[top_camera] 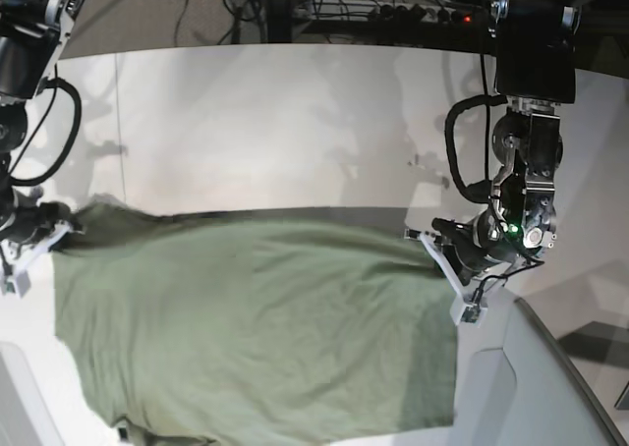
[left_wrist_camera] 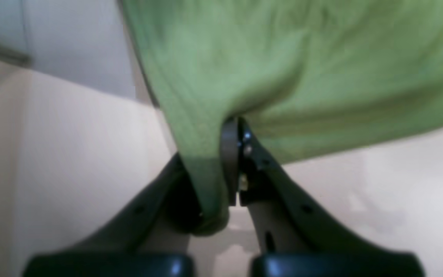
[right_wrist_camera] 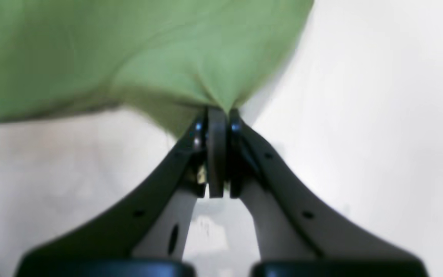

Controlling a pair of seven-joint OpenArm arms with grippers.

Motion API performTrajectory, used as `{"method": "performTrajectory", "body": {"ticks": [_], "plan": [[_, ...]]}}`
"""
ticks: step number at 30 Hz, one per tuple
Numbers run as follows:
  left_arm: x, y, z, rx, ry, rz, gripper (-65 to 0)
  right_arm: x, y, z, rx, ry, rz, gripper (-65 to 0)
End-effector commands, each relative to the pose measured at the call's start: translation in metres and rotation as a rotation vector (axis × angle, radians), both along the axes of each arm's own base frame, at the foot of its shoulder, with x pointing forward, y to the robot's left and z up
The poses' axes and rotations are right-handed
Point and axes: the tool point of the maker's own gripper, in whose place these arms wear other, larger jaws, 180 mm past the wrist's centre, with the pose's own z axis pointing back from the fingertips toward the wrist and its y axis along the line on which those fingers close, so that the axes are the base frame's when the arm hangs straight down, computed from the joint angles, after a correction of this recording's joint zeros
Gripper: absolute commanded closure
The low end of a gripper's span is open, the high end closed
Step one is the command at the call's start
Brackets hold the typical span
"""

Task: Layout the t-shirt on the table in an organized manner, then fold the t-shirt properly
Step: 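Swing the held shirt up and lay it flat across the table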

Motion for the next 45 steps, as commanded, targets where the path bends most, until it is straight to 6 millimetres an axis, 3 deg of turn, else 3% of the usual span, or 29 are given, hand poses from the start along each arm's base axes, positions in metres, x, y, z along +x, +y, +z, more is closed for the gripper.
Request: {"method": "performTrajectory", "body": {"ticks": [1, 12, 17, 26, 32, 38, 45], "plan": [[0.003, 0.008, 0.008, 0.037, -0.030, 0.006, 0.0, 0.000, -0.003, 0.004, -0.008, -0.021, -0.002, 0.0], [-0.045, 0.015, -0.027, 0.105, 0.066, -0.008, 0.0, -0.059, 0.008, -0.041, 0.012, 0.113, 0.001, 0.0], [-0.063, 0.020, -0.039, 0.119, 0.107, -0.010, 0.0, -0.086, 0.018, -0.047, 0.005, 0.138, 0.014, 0.0], [-0.076, 0.037, -0.044, 0.158, 0.137, -0.011, 0.0, -0.117, 0.010, -0.047, 0.016, 0.194, -0.056, 0.0], [-0.082, 0.036, -0.037, 0.171, 0.117, -0.030, 0.0, -0.132, 0.019, -0.030, -0.021, 0.190, -0.030, 0.0], [-0.083, 0.037, -0.036, 0.176, 0.118, -0.033, 0.0, -0.145, 0.022, -0.034, -0.021, 0.240, -0.023, 0.0], [-0.097, 0.044, -0.047, 0.181, 0.158, -0.019, 0.0, -0.164, 0.022, -0.021, -0.068, 0.267, -0.002, 0.0]]}}
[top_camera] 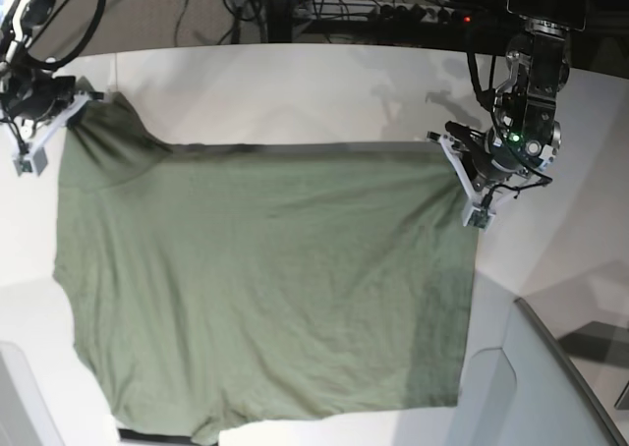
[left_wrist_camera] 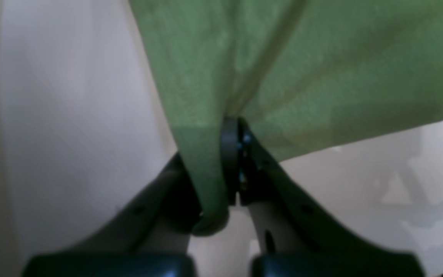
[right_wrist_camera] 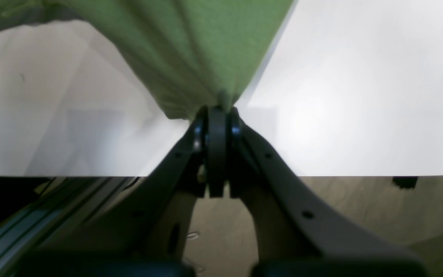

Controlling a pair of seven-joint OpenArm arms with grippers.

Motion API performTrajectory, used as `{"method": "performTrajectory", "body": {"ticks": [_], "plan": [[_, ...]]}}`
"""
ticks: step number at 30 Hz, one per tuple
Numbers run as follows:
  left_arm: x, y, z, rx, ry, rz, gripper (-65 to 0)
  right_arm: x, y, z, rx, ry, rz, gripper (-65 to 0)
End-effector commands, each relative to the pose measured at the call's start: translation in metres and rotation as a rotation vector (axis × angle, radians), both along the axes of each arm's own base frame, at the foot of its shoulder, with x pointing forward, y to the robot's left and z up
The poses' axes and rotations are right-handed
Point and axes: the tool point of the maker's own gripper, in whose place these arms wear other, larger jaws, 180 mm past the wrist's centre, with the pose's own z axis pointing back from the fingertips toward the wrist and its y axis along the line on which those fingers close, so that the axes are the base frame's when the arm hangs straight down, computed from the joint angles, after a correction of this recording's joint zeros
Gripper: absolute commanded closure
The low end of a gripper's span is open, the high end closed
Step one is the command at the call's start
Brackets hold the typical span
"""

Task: Layout the t-shirt on the table in an organized manner, then fold the t-shirt properly
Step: 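Swing the held shirt up and lay it flat across the table, then hold the shirt edge with both grippers and drag it toward the robot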

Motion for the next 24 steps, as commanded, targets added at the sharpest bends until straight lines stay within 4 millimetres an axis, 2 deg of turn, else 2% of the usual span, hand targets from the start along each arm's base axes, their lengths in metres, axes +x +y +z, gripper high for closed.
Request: {"method": "performTrajectory", "body": {"ticks": [1, 6, 11, 24], "plan": [[0.010, 0.010, 0.011, 0.028, -0.037, 0.005, 0.0, -0.001, -0.006, 0.006, -0.027, -0.008, 0.006, 0.0], [0.000, 0.024, 0.007, 0.153, -0.019, -0.026, 0.0, -0.008, 0.002, -0.001, -0.001, 0.012, -0.005, 0.0], [-0.010, 0.032, 0.002, 0.197, 0.003, -0.024, 0.0, -0.020, 0.003, -0.006, 0.003, 0.038, -0.004, 0.0], [-0.009, 0.026, 0.002, 0.185, -0.029, -0.044, 0.0, -0.020, 0.004, -0.007, 0.008, 0.046, -0.008, -1.5]]}}
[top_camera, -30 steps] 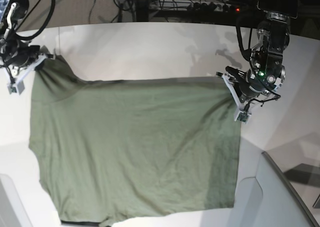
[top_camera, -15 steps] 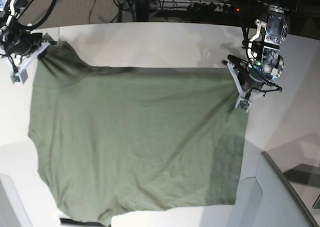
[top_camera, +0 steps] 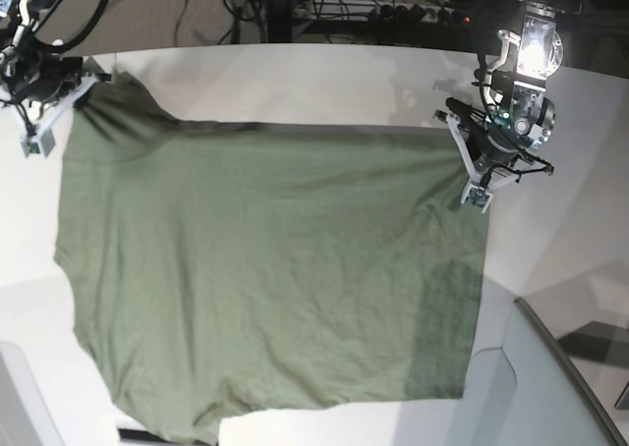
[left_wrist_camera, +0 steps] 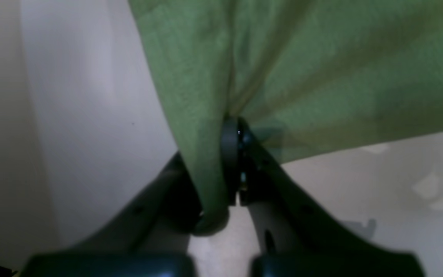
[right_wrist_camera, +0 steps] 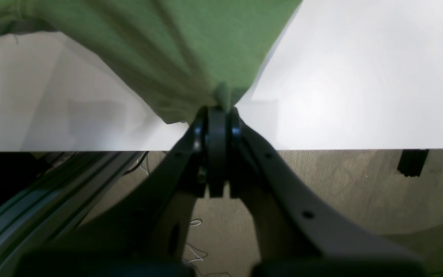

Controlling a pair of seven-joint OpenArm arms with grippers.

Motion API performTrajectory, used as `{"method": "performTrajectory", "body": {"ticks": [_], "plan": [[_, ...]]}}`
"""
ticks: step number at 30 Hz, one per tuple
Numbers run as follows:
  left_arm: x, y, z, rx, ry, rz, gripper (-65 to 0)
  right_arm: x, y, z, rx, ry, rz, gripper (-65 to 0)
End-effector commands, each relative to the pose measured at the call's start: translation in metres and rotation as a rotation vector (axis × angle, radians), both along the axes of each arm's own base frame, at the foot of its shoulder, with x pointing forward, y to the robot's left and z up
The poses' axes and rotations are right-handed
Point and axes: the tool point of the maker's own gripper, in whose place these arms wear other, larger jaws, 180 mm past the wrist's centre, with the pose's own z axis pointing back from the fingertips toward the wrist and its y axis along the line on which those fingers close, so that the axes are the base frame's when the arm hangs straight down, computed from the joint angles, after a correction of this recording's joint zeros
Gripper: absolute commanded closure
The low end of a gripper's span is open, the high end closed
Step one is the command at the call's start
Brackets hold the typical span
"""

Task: Layout the t-shirt on the table in an organized manner, then fold the t-shirt properly
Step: 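Hold the shirt edge with both grippers and drag it toward the robot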

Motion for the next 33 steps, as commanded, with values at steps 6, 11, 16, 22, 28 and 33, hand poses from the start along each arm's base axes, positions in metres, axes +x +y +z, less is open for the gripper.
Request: {"method": "performTrajectory", "body": {"ticks": [6, 11, 16, 22, 28, 33], "plan": [[0.001, 0.008, 0.007, 0.028, -0.024, 0.000, -5.9, -0.005, -0.009, 0.005, 0.006, 0.022, -0.083, -27.9], [-0.008, 0.005, 0.008, 0.028, -0.017, -0.011, -42.1, -0.006, -0.019, 0.008, -0.003, 0.012, -0.119, -37.2], [-0.006, -0.001, 0.020, 0.023, -0.052, -0.027, -54.0, 0.009, -0.022, 0.017, -0.017, -0.035, -0.112, -36.8], [0.015, 0.023, 0.069, -0.013, -0.231, 0.135, -53.3, 0.057, -0.025, 0.051, -0.047, -0.178, -0.093, -35.7], [0.044, 0.001, 0.063, -0.096, -0.261, 0.167, 0.0, 0.118, -0.027, 0.036, 0.011, -0.241, -0.052, 0.0], [0.047, -0.005, 0.050, -0.126, -0.235, 0.191, 0.0, 0.133, -0.029, -0.001, 0.094, -0.168, -0.083, 0.0]]}}
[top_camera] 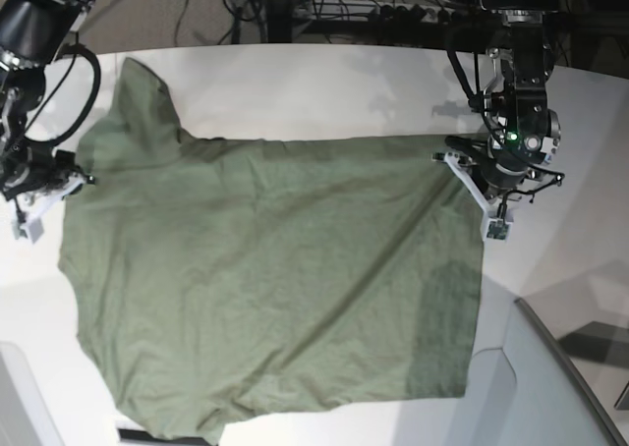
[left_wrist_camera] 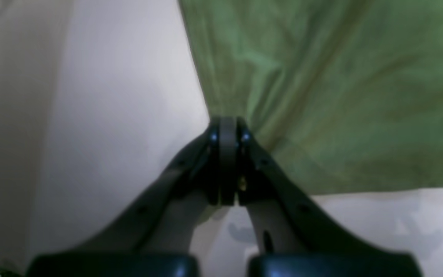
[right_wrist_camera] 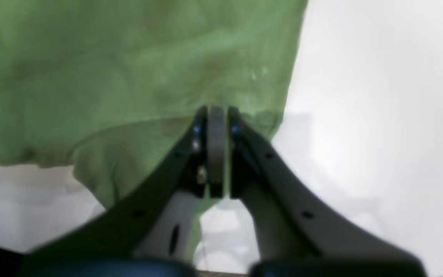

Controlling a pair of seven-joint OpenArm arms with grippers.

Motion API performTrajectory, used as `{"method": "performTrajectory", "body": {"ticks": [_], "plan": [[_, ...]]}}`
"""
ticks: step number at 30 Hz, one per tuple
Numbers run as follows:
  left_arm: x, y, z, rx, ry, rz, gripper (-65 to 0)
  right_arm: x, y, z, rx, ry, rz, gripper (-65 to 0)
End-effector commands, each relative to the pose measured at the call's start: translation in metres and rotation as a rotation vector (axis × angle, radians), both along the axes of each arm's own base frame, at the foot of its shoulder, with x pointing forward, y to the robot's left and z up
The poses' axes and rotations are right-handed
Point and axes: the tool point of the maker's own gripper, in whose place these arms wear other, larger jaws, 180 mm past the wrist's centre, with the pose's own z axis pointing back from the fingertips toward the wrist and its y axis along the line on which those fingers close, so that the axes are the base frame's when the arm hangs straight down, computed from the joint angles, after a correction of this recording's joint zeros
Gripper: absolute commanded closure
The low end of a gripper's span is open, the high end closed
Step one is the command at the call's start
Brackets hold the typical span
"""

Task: Layout the t-shirt on the table in an organized manner, then fold the t-shirt properly
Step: 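Hold the shirt edge with both grippers and drag it toward the robot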

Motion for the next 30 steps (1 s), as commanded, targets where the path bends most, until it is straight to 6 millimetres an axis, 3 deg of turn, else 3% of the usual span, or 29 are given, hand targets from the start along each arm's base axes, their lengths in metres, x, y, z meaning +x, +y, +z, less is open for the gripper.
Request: {"method": "performTrajectory", "body": {"ticks": [1, 8, 13, 21, 30], "plan": [[0.013, 0.001, 0.014, 0.010, -0.057, -0.004, 0.0, 0.012, -0.009, 0.007, -0.006, -0.037, -0.008, 0.0], [0.013, 0.008, 0.014, 0.016, -0.056, 0.009, 0.0, 0.011, -0.010, -0.023, 0.052, -0.011, -0.052, 0.0], [0.013, 0.009, 0.014, 0.023, -0.053, 0.009, 0.0, -0.004, -0.020, -0.041, 0.067, 0.042, -0.091, 0.0], [0.013, 0.009, 0.014, 0.024, -0.053, 0.009, 0.0, -0.038, -0.044, -0.052, 0.038, 0.102, -0.227, 0.0], [0.010, 0.010, 0.006, 0.021, -0.031, 0.015, 0.0, -0.047, -0.055, -0.052, 0.010, 0.117, -0.284, 0.0]]}}
